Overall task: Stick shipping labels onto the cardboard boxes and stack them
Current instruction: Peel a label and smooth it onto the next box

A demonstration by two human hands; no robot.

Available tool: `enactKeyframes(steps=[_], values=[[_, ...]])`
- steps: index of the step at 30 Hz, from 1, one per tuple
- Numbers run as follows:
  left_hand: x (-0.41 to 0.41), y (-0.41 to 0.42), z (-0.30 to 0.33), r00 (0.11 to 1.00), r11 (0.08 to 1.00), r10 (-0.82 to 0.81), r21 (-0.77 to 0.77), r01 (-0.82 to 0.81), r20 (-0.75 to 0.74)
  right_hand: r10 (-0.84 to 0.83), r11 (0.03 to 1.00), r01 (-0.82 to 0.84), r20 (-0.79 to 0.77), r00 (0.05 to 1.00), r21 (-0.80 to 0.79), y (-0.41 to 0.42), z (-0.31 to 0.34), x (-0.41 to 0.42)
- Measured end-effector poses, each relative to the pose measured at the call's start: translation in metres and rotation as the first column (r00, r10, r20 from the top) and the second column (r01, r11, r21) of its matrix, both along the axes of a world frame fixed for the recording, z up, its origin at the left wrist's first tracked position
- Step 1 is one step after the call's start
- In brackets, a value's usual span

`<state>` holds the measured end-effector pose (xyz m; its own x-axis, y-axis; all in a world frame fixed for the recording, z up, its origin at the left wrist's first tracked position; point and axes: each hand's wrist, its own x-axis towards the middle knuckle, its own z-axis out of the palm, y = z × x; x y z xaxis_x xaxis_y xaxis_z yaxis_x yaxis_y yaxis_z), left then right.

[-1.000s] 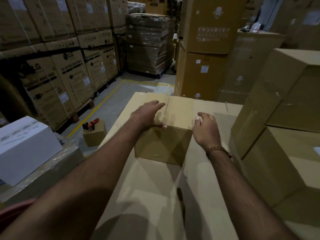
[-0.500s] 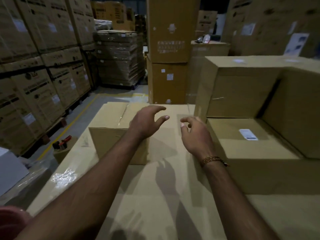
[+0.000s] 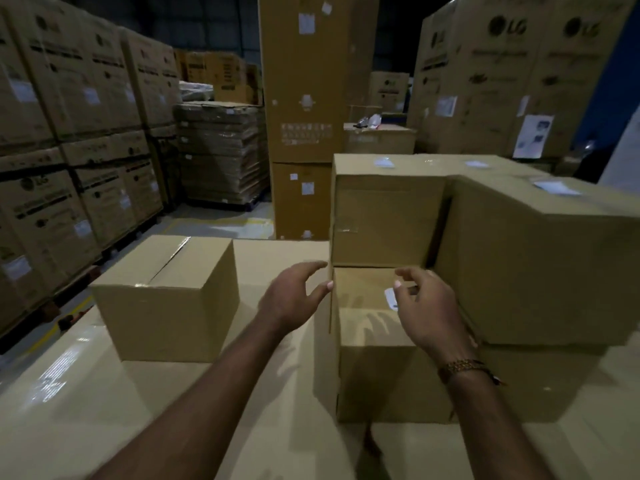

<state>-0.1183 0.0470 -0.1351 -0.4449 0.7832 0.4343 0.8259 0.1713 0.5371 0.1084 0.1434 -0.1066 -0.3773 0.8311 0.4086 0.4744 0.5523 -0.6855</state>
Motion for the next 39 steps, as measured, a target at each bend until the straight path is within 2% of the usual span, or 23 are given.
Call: enactKeyframes(steps=[11, 14, 20, 25, 31, 39], values=[[0.009, 0.089, 0.086, 0.994, 0.973, 0.098, 0.206, -0.104, 0.039, -0.027, 0.986, 0.041, -0.084, 0.996, 0.163, 0.081, 0.086, 0.035], [0.029, 0.109, 0.098, 0.998, 0.96, 0.062, 0.275, -0.06, 0.001, -0.029, 0.975, 0.059, -0.142, 0.989, 0.212, 0.086, 0.099, 0.051], [0.077, 0.14, 0.105, 0.992, 0.957, -0.035, 0.282, 0.069, -0.122, 0.001, 0.97, 0.047, -0.198, 0.98, 0.24, 0.084, 0.11, 0.076], [0.084, 0.148, 0.098, 0.992, 0.956, -0.009, 0.291, 0.045, -0.123, 0.028, 0.971, 0.015, -0.178, 0.984, 0.237, 0.085, 0.106, 0.074], [0.05, 0.156, 0.104, 0.985, 0.956, 0.13, 0.278, -0.094, -0.114, 0.032, 0.978, -0.01, -0.1, 0.994, 0.21, 0.106, 0.102, 0.027], [-0.011, 0.186, 0.124, 0.963, 0.959, 0.242, 0.176, -0.22, -0.115, -0.094, 0.979, 0.078, 0.075, 0.993, 0.191, 0.163, 0.122, -0.053]])
